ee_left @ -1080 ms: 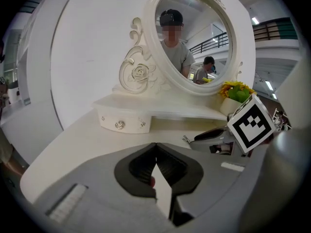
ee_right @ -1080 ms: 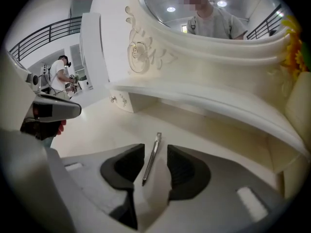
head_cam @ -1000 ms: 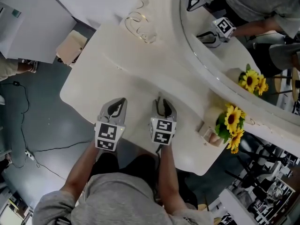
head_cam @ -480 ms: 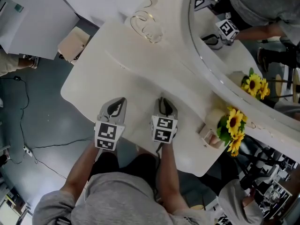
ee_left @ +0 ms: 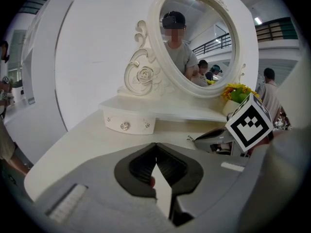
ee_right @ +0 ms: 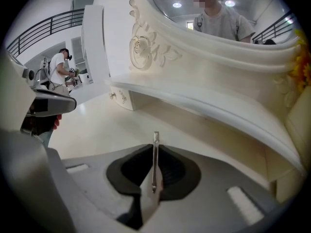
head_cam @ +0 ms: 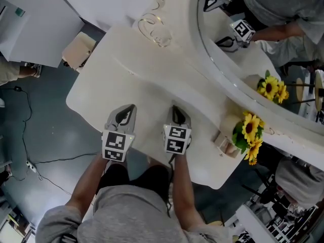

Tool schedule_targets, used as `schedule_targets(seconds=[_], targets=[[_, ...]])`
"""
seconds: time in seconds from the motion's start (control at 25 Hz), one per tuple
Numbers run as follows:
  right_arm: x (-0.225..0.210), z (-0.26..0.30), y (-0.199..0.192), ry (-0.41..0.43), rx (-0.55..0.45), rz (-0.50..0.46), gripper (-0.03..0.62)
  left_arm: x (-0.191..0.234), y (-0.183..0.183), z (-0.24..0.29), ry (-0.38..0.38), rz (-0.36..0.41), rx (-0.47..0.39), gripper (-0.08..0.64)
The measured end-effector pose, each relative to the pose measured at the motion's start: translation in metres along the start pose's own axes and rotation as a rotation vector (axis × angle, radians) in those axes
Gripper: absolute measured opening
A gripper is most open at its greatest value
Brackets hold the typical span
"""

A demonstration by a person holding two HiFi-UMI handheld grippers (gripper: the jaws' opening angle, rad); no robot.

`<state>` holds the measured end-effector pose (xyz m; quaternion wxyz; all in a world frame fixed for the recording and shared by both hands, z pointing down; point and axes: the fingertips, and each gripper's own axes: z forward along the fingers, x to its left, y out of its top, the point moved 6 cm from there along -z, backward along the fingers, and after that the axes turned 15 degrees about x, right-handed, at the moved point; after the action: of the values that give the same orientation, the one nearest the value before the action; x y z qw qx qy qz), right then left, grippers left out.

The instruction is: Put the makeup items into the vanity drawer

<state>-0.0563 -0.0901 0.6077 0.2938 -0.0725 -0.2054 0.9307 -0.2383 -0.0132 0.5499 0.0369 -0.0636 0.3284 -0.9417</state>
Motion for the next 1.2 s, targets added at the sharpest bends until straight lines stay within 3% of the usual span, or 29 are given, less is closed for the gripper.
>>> schedule_targets(seconds=[0.68,1.2], targets=[[-0.030,-0.103,-0.011,-0.096,-0.142,0.133,0.037,-0.063,0.066,-0.030,-0.125,0.173,-0.123,0.011],[-0.087,-0.188,-0.067,-0.280,-0.237,0.373,0.037,-0.167,0.106,-0.040,-0.329,0.397,-0.175,0.011]])
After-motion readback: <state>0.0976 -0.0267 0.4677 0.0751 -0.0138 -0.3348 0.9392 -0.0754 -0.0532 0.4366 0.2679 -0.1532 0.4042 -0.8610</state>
